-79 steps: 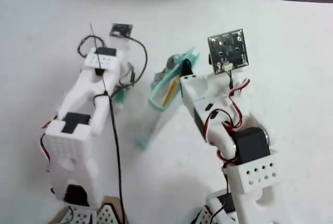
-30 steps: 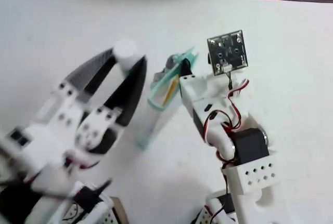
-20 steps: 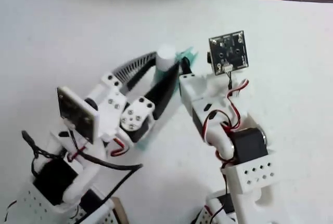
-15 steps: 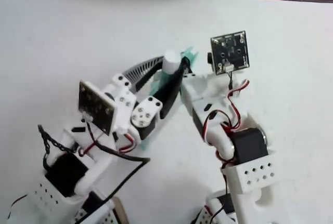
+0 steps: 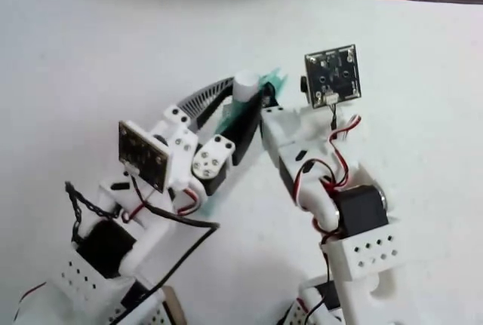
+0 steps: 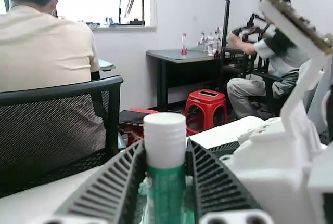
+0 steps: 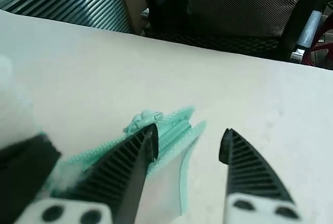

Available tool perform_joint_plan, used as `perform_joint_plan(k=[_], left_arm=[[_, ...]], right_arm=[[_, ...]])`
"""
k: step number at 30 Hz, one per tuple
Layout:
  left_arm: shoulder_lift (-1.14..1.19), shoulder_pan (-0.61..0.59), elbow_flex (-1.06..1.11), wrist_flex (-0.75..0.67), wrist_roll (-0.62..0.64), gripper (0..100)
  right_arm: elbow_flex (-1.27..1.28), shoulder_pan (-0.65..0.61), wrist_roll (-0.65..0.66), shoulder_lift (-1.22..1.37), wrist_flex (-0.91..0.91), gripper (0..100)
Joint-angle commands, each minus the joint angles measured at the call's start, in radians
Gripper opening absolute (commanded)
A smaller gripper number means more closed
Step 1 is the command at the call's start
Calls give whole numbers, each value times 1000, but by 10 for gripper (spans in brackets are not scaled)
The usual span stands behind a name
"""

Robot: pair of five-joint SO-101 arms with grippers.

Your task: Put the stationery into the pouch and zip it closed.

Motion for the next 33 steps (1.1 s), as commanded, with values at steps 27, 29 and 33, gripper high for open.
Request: perform_joint_plan(k=[27, 29, 33], left_arm=[[-239, -59, 218, 374, -68, 277], [-239, -56, 269, 284, -61, 275], [-237, -51, 288, 198, -58, 275]], right_arm=[[-189, 18, 44, 8, 165, 197], [-189, 18, 44, 8, 162, 197], [-190, -22, 44, 8, 160, 197]])
